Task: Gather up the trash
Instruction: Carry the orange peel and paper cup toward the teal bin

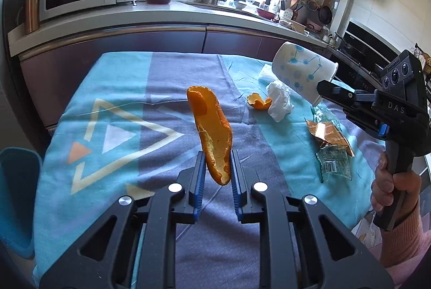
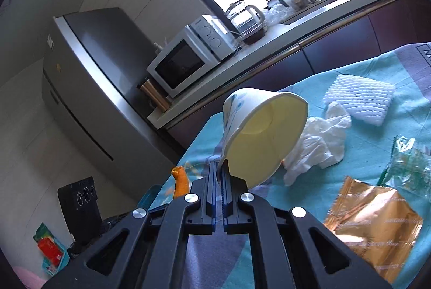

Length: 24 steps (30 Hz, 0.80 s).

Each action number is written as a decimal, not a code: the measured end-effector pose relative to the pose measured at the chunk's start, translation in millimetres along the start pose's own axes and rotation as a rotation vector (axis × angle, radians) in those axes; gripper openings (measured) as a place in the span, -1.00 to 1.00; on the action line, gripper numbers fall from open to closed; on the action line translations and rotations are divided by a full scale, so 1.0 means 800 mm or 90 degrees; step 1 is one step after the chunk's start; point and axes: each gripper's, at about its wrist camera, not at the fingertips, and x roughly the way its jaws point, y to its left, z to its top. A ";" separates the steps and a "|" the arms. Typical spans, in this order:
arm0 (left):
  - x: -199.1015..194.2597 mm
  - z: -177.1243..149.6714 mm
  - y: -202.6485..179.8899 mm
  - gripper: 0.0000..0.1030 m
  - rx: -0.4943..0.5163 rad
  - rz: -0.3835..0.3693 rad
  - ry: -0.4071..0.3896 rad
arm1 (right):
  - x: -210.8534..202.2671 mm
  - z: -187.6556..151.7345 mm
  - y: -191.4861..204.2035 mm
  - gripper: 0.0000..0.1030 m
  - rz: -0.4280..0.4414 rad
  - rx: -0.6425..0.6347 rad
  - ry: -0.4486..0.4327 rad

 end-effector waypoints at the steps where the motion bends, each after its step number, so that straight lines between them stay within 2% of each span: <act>1: -0.008 -0.003 0.009 -0.64 -0.005 0.006 -0.005 | 0.005 -0.003 0.008 -0.95 0.007 -0.008 0.008; 12: -0.100 -0.041 0.105 -0.64 -0.100 0.092 -0.051 | 0.082 -0.038 0.107 -0.95 0.097 -0.108 0.122; 24: -0.179 -0.082 0.229 -0.64 -0.201 0.223 -0.082 | 0.187 -0.073 0.216 -0.95 0.194 -0.199 0.248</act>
